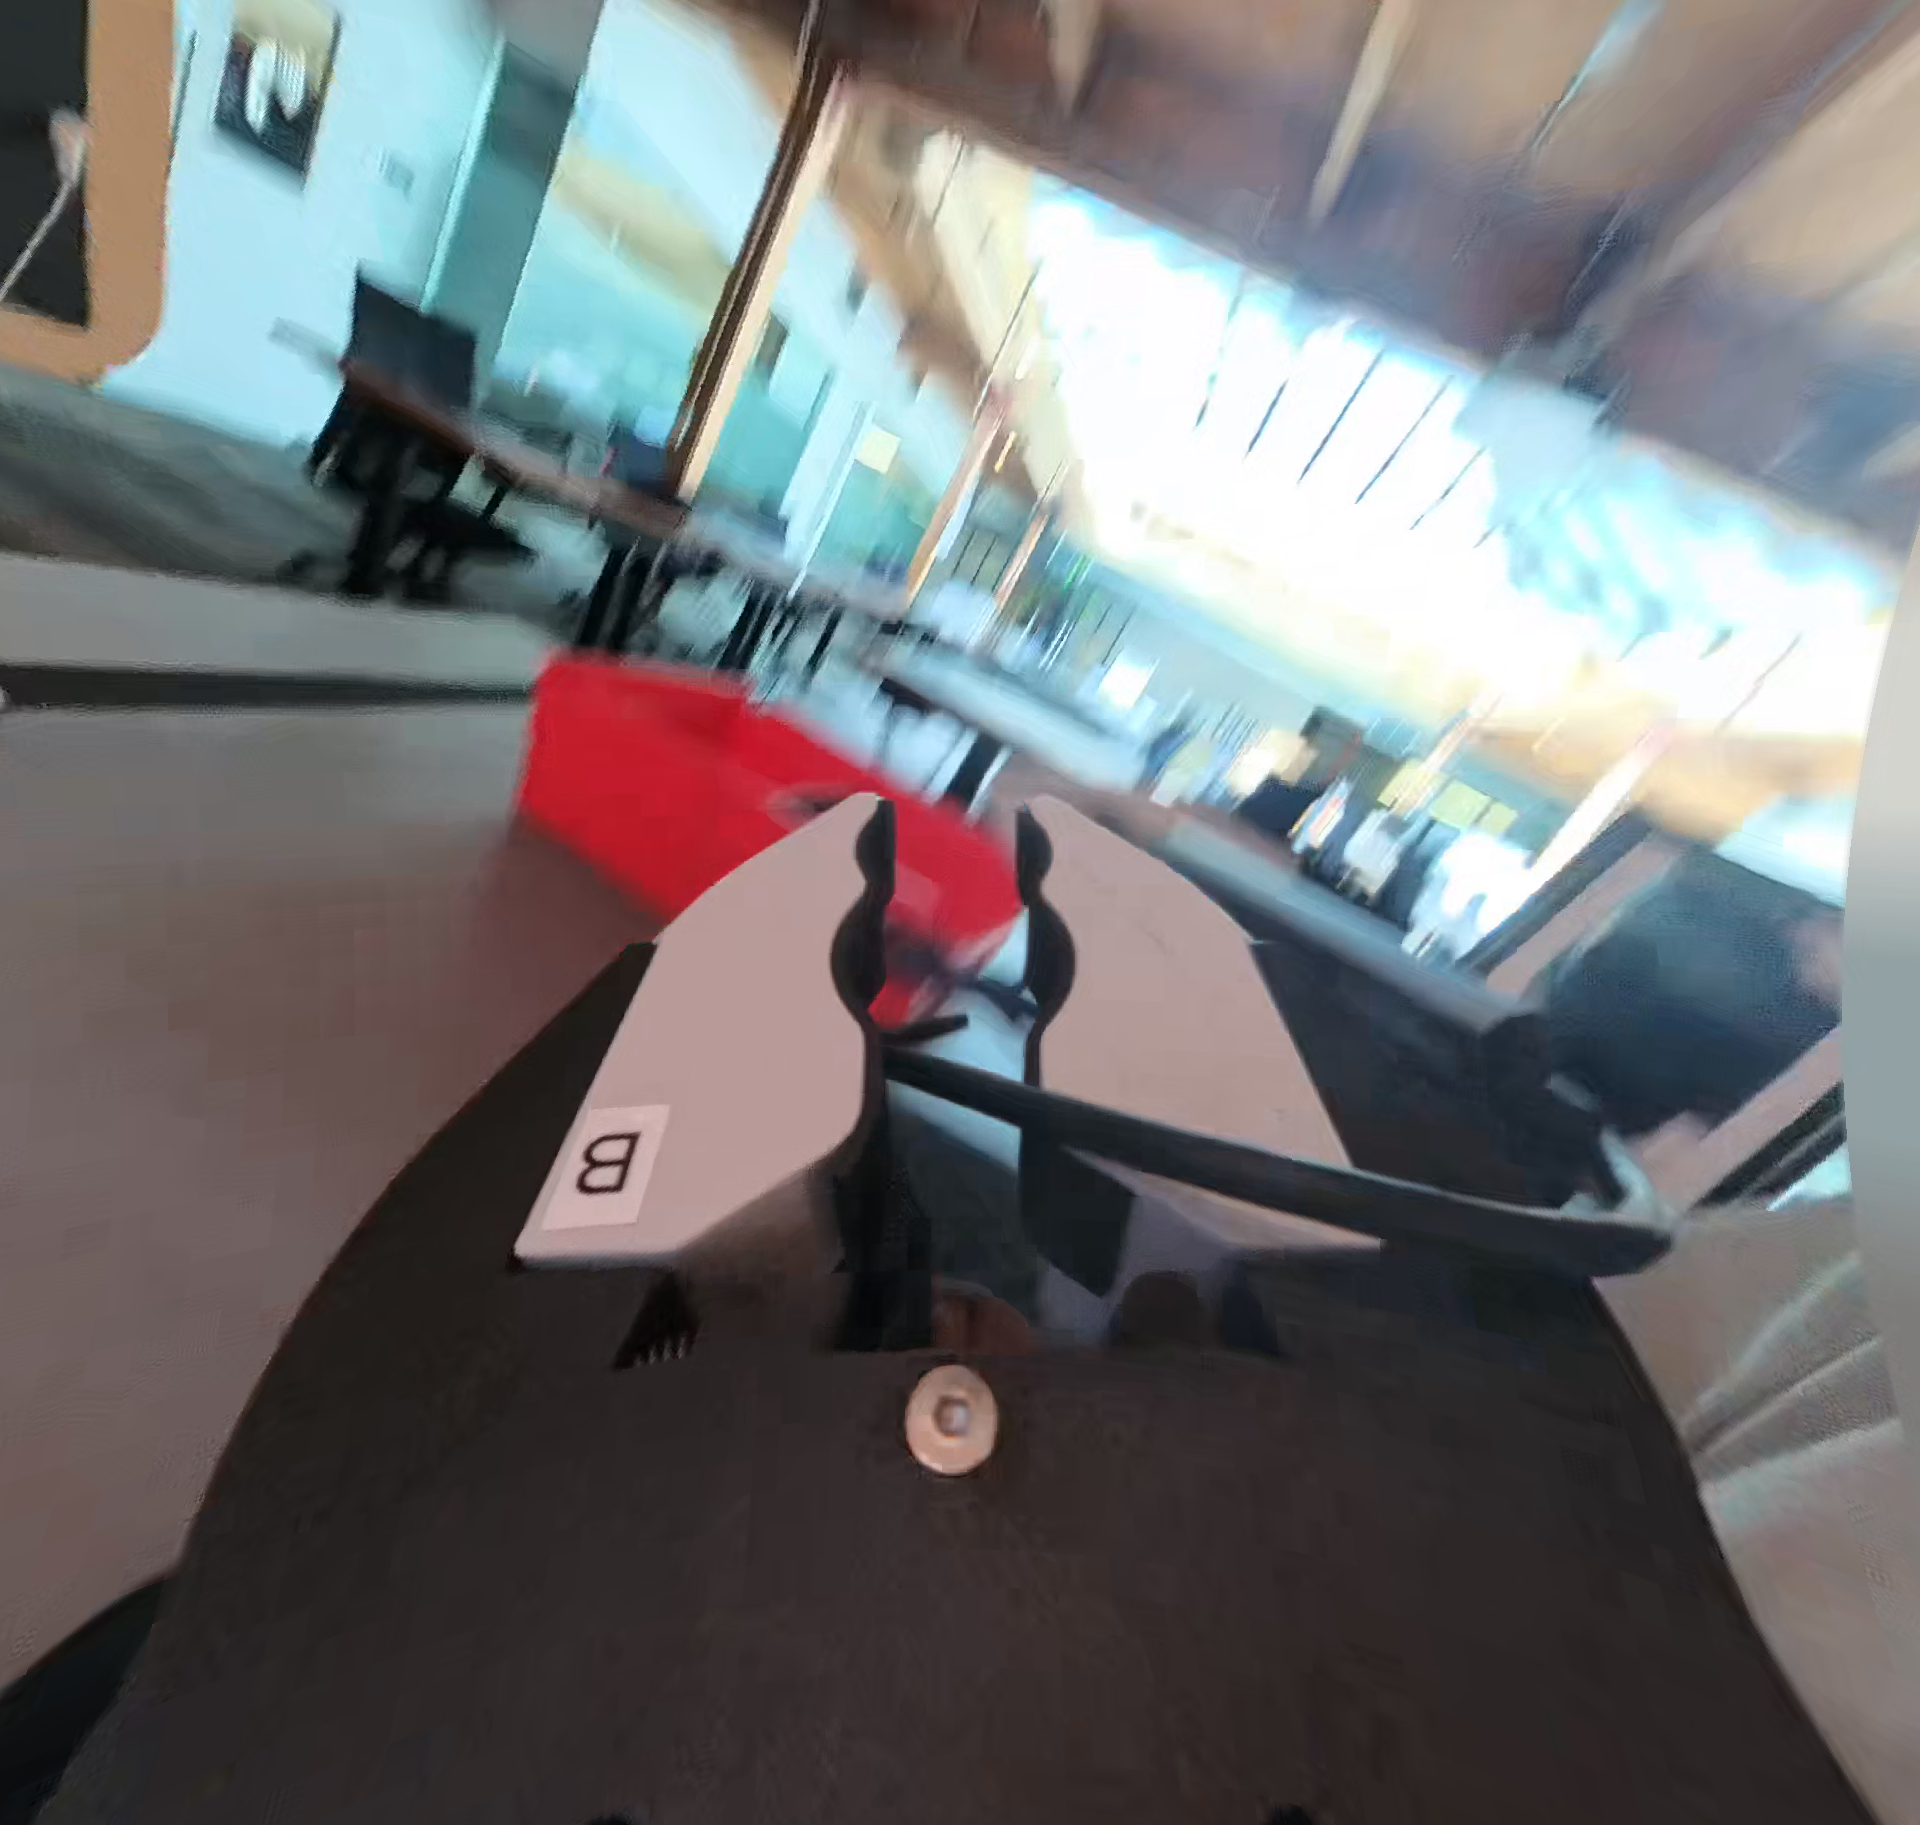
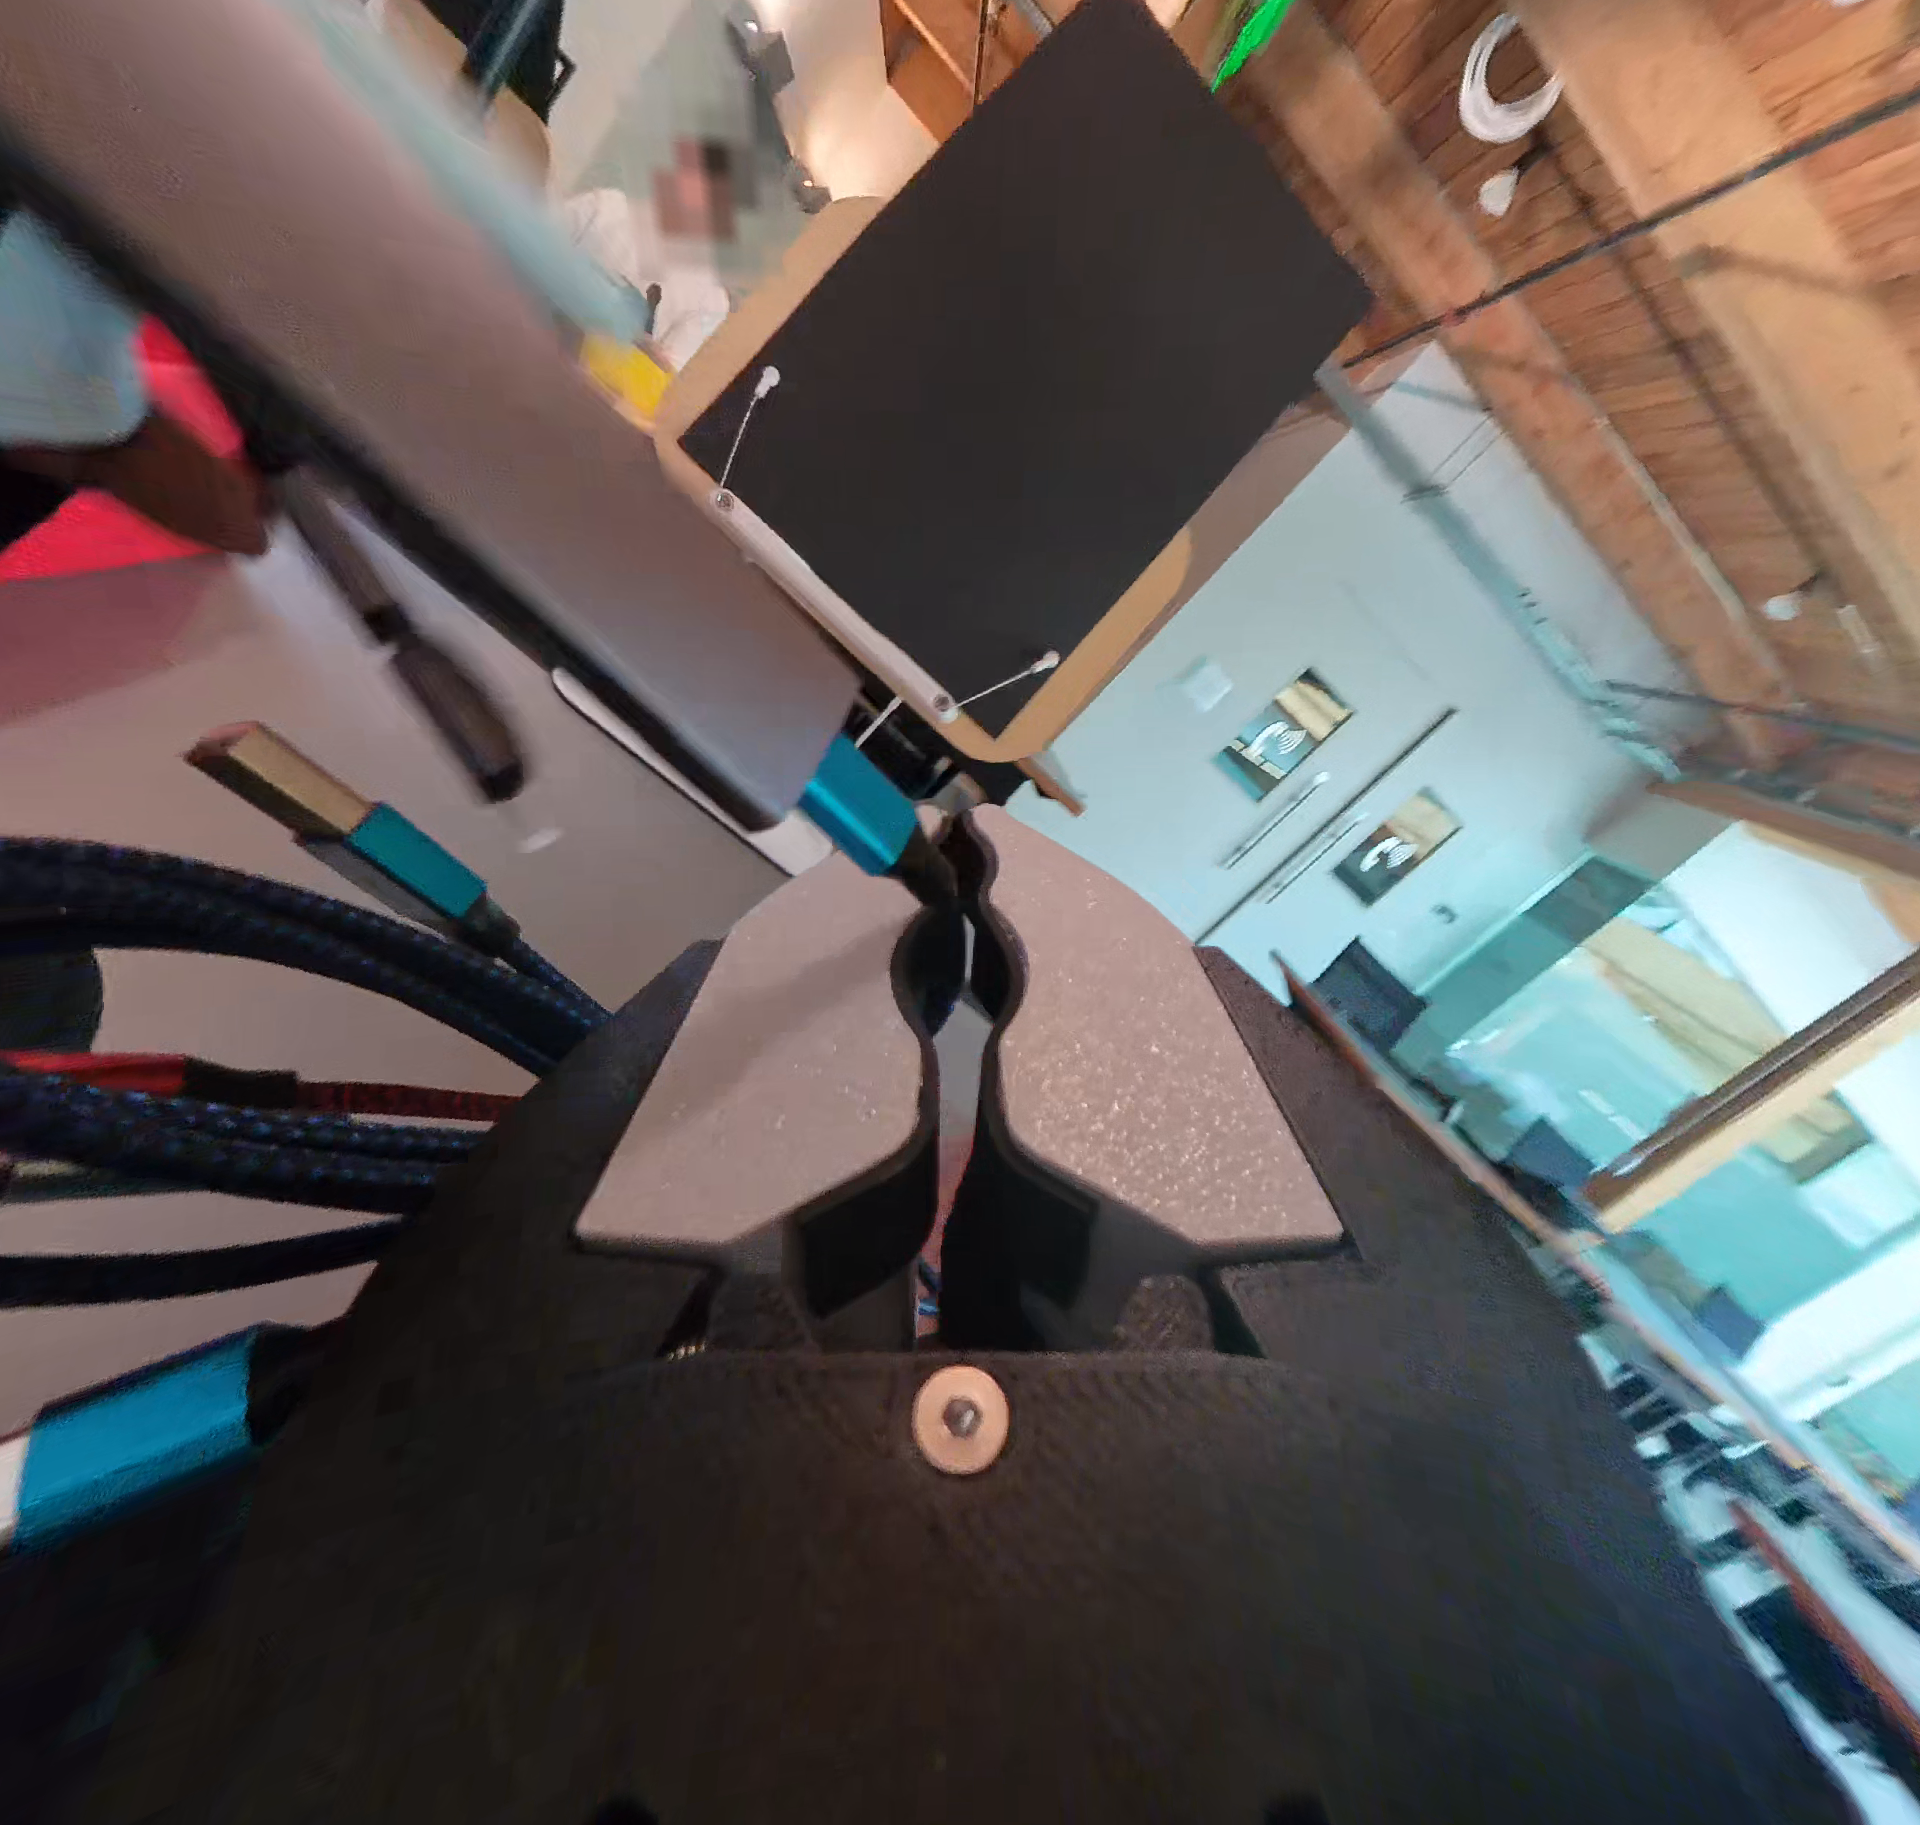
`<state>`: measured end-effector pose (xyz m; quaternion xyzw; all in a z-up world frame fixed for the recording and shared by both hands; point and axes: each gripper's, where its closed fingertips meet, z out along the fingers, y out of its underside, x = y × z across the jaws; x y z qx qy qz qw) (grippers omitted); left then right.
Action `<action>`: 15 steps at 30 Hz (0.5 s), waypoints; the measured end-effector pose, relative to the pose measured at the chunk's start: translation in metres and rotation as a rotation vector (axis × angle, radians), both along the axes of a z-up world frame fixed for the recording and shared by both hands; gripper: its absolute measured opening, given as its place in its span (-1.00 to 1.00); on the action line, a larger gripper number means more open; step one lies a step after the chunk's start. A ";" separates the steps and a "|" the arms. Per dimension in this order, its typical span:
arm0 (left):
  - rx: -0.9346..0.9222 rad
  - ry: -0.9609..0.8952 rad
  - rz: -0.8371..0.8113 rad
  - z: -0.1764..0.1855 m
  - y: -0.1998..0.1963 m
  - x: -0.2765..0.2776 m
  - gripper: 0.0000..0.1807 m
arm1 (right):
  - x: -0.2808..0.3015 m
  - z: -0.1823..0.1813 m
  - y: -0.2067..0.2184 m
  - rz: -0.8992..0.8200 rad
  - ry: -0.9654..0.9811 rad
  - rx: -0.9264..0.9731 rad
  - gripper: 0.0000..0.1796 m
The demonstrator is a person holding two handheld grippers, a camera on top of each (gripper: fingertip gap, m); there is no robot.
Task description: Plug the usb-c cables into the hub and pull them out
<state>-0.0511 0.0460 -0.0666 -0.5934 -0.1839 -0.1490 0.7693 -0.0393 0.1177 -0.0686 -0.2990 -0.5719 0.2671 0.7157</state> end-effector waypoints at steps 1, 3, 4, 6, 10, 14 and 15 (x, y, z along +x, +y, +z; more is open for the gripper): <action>-0.136 0.041 -0.005 -0.019 0.001 -0.004 -0.67 | -0.001 0.001 0.009 -0.004 -0.009 -0.044 -1.00; -0.313 0.089 -0.045 -0.045 -0.004 -0.005 -0.55 | 0.000 0.003 0.032 -0.040 -0.016 -0.110 -1.00; -0.355 0.120 -0.045 -0.050 -0.009 -0.005 -0.55 | 0.000 0.004 0.045 -0.069 -0.017 -0.129 -1.00; -0.446 0.187 -0.025 -0.059 -0.021 -0.008 -0.55 | 0.004 0.005 0.068 -0.130 -0.011 -0.143 -1.00; -0.588 0.288 0.098 -0.065 -0.047 -0.020 -0.47 | 0.012 0.006 0.101 -0.240 0.006 -0.121 -1.00; -0.265 0.284 -0.003 -0.008 -0.046 0.014 -0.48 | 0.010 0.008 0.109 -0.278 0.014 -0.091 -1.00; -0.143 0.261 -0.112 0.010 -0.043 0.035 -0.50 | 0.008 0.011 0.109 -0.289 0.022 -0.073 -1.00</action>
